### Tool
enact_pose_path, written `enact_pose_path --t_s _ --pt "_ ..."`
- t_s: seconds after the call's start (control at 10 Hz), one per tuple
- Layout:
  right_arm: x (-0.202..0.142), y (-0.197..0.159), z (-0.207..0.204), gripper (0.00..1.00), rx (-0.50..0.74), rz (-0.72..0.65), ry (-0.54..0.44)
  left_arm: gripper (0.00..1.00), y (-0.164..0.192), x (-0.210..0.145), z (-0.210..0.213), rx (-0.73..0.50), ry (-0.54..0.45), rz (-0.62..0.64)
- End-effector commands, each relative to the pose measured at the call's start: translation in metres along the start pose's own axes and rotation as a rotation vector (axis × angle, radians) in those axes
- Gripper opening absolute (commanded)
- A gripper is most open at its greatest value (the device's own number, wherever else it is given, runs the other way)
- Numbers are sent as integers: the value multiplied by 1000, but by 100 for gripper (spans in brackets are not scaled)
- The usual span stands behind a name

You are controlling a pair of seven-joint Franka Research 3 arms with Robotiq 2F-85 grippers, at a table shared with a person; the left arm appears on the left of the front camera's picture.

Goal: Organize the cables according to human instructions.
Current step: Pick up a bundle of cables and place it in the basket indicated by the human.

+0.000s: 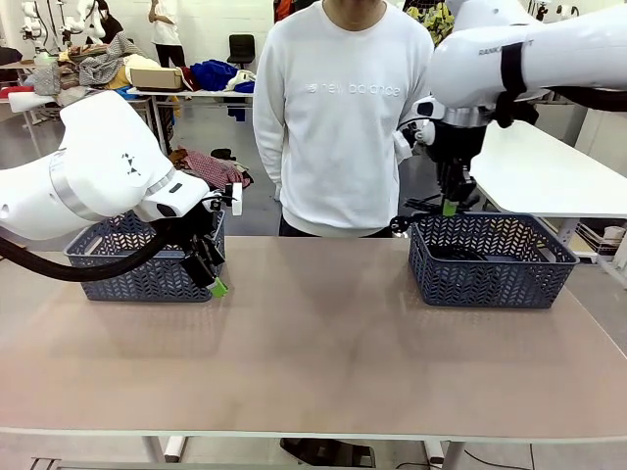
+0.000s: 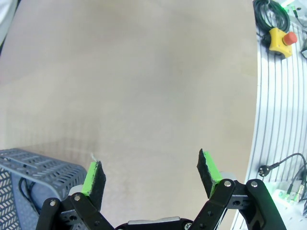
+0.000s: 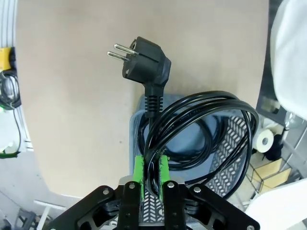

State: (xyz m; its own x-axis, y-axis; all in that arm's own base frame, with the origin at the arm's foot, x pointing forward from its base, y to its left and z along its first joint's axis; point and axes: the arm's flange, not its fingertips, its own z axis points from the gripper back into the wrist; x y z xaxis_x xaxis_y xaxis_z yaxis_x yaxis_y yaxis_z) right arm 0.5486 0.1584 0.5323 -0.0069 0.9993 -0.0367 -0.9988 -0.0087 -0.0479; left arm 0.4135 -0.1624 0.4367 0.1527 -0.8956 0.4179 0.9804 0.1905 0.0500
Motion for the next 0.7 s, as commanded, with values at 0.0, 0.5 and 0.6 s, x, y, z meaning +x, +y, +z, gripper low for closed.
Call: enact_pose_path --t_s 0.0,0.5,0.6 --pt "-22 11 2 0 -48 -89 -15 100 0 -1 1 6 -10 12" --pt "-71 5 -17 0 -50 -241 3 100 0 -1 1 6 -10 12" --pt "-81 1 -22 0 -57 -288 14 100 0 -1 1 6 -10 12"
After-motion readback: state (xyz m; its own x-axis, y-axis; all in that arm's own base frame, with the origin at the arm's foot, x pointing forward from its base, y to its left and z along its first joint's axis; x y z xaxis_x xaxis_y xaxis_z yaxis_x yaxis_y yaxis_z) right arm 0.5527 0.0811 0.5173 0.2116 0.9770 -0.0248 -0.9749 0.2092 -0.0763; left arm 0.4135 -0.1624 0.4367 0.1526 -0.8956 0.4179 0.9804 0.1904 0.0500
